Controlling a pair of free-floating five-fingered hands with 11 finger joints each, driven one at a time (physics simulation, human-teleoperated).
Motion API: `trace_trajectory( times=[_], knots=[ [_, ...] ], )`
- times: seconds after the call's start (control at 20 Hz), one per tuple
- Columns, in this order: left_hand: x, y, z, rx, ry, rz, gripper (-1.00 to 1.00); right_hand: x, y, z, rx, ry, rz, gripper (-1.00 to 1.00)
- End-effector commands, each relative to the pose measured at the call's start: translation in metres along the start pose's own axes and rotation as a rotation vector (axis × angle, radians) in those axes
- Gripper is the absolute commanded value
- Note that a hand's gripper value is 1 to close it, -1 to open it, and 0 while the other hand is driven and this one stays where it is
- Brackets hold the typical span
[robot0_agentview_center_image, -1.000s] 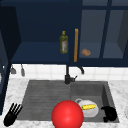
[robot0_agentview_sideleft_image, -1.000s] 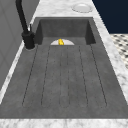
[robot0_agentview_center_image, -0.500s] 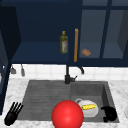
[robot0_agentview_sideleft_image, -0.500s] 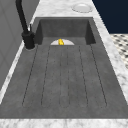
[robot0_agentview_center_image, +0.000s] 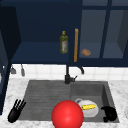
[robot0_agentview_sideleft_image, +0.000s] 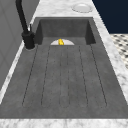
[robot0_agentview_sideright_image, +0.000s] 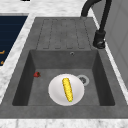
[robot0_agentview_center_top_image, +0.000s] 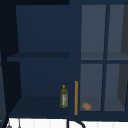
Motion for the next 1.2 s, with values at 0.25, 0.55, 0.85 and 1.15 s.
trace_trajectory(
  times=[0.25,0.55,0.85,1.15],
  knots=[
    [-0.018,0.0,-0.031,0.103,0.014,0.176,-1.0,0.0,0.0,0.0,0.0,0.0,0.0,0.0],
    [-0.026,0.001,-0.053,0.115,0.015,0.269,-1.0,0.0,0.0,0.0,0.0,0.0,0.0,0.0],
    [-0.027,0.002,-0.068,0.121,0.028,0.371,-1.0,0.0,0.0,0.0,0.0,0.0,0.0,0.0],
    [-0.021,0.001,-0.074,0.12,0.034,0.487,-1.0,0.0,0.0,0.0,0.0,0.0,0.0,0.0]
  ],
)
